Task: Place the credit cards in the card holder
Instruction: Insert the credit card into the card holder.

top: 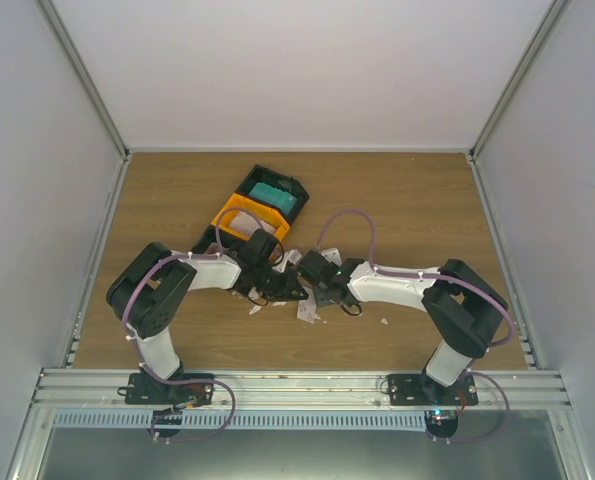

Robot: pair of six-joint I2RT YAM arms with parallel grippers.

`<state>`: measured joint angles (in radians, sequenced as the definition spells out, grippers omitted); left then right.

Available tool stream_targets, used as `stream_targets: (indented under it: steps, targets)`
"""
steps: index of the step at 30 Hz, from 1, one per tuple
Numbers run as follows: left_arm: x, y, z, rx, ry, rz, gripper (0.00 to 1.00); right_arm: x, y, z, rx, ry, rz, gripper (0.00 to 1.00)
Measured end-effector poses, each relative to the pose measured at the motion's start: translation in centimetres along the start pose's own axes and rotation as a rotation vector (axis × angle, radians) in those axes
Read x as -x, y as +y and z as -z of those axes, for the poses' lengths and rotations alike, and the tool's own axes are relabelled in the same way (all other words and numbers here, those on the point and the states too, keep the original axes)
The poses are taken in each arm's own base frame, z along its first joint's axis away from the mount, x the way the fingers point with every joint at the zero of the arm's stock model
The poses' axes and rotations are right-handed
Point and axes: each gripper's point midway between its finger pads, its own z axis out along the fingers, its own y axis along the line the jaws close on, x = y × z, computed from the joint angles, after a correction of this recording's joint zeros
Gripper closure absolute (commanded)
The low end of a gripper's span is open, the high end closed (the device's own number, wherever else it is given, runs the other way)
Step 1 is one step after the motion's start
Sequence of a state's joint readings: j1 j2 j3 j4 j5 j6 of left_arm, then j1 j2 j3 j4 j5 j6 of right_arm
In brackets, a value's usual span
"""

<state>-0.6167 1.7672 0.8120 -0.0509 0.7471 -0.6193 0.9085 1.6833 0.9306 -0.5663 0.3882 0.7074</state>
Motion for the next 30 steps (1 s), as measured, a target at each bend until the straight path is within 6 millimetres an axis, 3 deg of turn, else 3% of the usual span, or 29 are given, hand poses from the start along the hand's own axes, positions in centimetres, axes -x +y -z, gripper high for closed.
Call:
stream_targets:
  steps: [9,15,18,21,25,30]
  targets:
    - [0.2,-0.3,-0.2,-0.008,-0.001,-0.011,1.0,0.1,-0.4,0.0,-0.019,-0.005,0.0,0.43]
    - [0.2,-0.3,-0.2,-0.005,-0.003,-0.012,1.0,0.2,-0.7,0.0,-0.025,-0.006,-0.013,0.55]
    - [0.3,-0.2,-0.2,-0.003,-0.005,-0.012,1.0,0.5,-0.9,0.1,-0.024,-0.013,-0.025,0.55]
    - [0.3,-0.2,-0.2,-0.001,-0.006,-0.012,1.0,0.8,-1.1,0.4,-0.019,-0.021,-0.034,0.53]
    - [0.3,-0.2,-0.2,-0.001,-0.006,-0.012,1.0,1.1,-1.2,0.8,-0.011,-0.033,-0.038,0.39]
    - [0.3,-0.2,-0.2,0.0,-0.007,-0.012,1.0,1.0,-1.9,0.4,-0.017,-0.028,-0.047,0.31]
